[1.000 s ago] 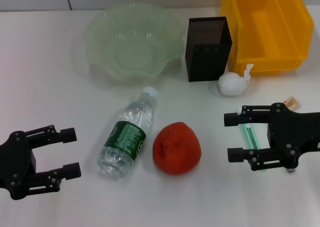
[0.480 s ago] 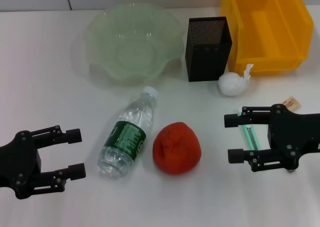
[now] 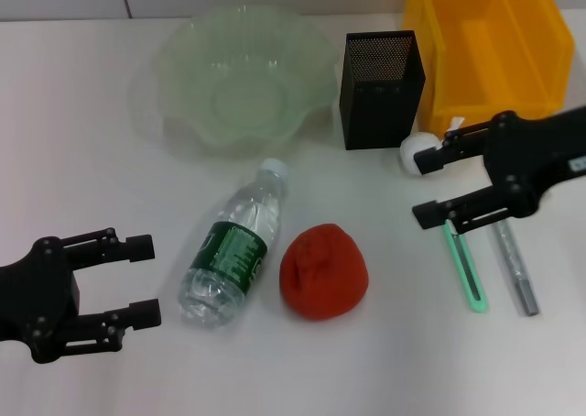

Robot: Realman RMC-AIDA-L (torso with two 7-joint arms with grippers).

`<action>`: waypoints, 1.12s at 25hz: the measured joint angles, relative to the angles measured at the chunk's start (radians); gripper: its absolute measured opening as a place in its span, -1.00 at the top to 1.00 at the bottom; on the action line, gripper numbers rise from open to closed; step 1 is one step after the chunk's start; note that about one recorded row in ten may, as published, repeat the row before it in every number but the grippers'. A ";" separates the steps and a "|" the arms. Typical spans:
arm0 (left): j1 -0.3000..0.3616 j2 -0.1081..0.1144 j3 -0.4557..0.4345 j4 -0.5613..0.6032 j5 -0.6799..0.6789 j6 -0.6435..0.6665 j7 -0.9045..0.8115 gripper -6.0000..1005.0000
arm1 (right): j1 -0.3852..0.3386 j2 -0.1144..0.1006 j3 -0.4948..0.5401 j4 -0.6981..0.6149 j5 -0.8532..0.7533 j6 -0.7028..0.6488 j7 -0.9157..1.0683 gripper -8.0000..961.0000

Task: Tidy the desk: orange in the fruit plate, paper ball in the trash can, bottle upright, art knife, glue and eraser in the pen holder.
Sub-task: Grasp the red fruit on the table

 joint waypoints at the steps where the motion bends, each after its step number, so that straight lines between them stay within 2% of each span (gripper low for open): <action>1: -0.001 0.000 0.000 0.000 0.000 0.000 0.000 -0.53 | 0.028 -0.001 -0.034 -0.030 -0.050 0.000 0.051 -0.57; 6: -0.002 -0.001 -0.006 0.001 0.018 -0.001 -0.003 -0.53 | 0.134 0.004 -0.238 -0.097 -0.239 0.016 0.203 -0.57; 7: -0.001 -0.001 -0.006 0.001 0.021 -0.001 -0.005 -0.53 | 0.134 0.004 -0.238 -0.097 -0.239 0.016 0.203 -0.57; 9: 0.003 -0.004 -0.006 0.002 0.025 -0.002 -0.008 -0.53 | 0.156 0.007 -0.365 -0.087 -0.283 0.102 0.279 -0.57; 10: 0.003 -0.004 -0.006 0.002 0.025 -0.002 -0.008 -0.53 | 0.156 0.007 -0.365 -0.087 -0.283 0.102 0.279 -0.57; 14: 0.008 -0.007 -0.006 0.001 0.026 -0.003 -0.009 -0.53 | 0.163 0.011 -0.537 -0.036 -0.261 0.248 0.324 -0.57; 23: 0.001 -0.012 0.001 -0.004 0.026 -0.015 -0.005 -0.52 | 0.182 0.013 -0.647 0.025 -0.173 0.328 0.328 -0.54; 28: 0.000 -0.019 0.002 -0.001 0.028 -0.020 -0.003 -0.52 | 0.204 0.013 -0.719 0.110 -0.135 0.404 0.328 -0.49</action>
